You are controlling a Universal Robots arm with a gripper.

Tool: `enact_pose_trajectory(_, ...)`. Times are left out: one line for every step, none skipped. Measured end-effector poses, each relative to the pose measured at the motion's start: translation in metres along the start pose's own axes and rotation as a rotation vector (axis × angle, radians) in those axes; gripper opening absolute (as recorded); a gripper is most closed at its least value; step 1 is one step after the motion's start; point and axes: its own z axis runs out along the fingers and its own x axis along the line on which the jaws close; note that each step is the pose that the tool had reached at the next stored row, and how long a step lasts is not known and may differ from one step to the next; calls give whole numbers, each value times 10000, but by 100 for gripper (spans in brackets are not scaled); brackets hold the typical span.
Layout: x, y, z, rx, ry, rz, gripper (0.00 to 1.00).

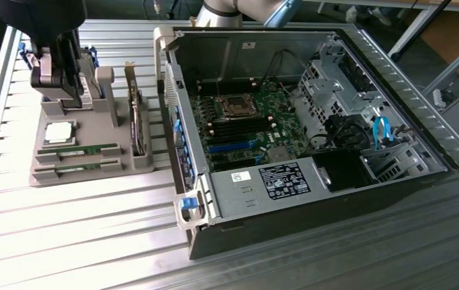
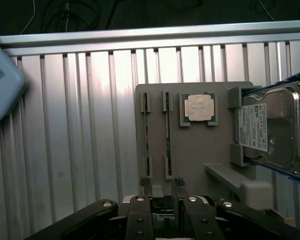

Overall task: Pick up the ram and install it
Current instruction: 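Pick up the ram and move it above insertion slot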

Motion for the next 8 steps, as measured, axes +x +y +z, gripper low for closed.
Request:
enact_pose_trajectory(0,0,11,-1,1,0,29)
enact_pose_trajectory(0,-1,19,0,0,0,29)
enact_pose_trajectory(1,-2,34,0,0,0,29)
enact_pose_trajectory(1,-2,41,1,-1,0,29)
enact_pose_trajectory(2,0,55,-1,1,-1,29)
enact_pose_trajectory(2,3,63,0,0,-1,29)
enact_pose_trajectory(3,9,74,-1,1,-1,29)
enact_pose_trajectory(4,23,90,1,-1,-5,29)
